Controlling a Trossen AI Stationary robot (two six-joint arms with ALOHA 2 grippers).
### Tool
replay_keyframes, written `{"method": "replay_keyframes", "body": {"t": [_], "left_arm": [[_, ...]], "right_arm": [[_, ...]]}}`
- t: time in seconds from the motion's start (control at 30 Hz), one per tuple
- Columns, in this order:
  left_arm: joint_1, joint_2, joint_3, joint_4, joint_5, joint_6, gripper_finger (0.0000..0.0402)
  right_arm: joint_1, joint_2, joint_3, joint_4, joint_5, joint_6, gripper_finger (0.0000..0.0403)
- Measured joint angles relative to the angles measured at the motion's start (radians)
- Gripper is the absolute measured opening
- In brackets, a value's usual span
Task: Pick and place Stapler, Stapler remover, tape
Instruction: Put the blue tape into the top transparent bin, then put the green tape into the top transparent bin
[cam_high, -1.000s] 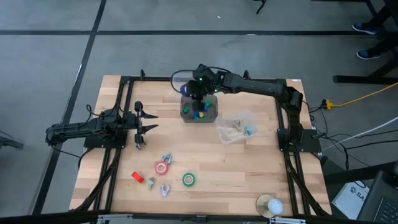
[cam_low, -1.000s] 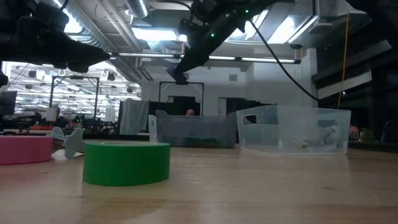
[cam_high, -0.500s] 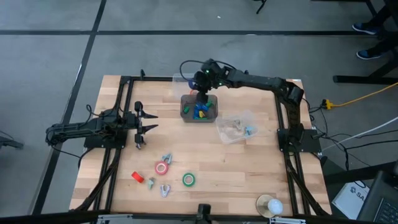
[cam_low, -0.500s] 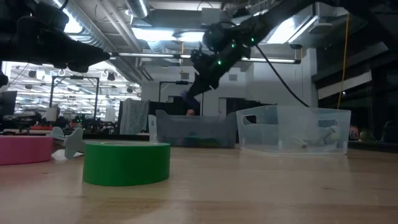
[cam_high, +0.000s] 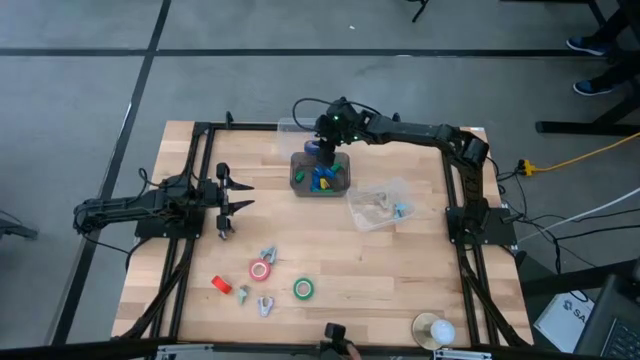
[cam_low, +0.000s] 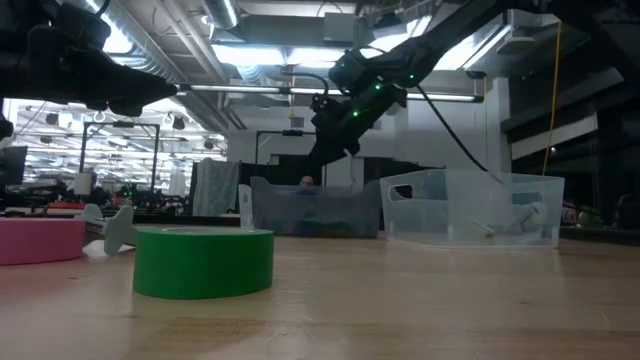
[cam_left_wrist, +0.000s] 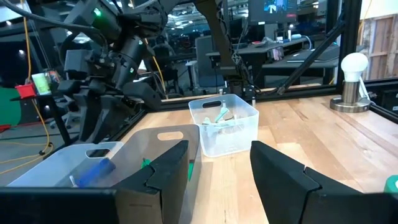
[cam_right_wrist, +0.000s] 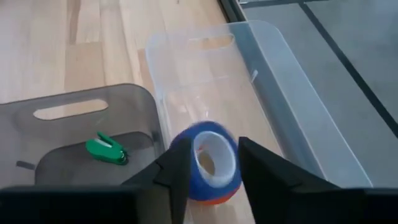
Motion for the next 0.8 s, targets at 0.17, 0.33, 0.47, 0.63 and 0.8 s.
{"method": "replay_keyframes", "body": {"t": [0.17, 0.33, 0.47, 0.63, 0.8], "left_arm": [[0.0, 0.0, 0.0, 0.0, 0.0, 0.0, 0.0169], [0.0, 0.0, 0.0, 0.0, 0.0, 0.0, 0.0169], [0.0, 0.0, 0.0, 0.0, 0.0, 0.0, 0.0169], [0.0, 0.0, 0.0, 0.0, 0.0, 0.0, 0.0169], [0.0, 0.0, 0.0, 0.0, 0.0, 0.0, 0.0169]], "right_arm": [[0.001, 0.0, 0.0, 0.033, 0.0, 0.0, 0.0169], [0.018, 0.0, 0.001, 0.066, 0.001, 0.001, 0.0185], [0.046, 0.0, 0.026, 0.067, 0.0, 0.024, 0.0183], [0.103, 0.0, 0.07, 0.046, 0.0, 0.02, 0.0172], [0.183, 0.0, 0.112, -0.009, -0.002, 0.017, 0.0165]]}}
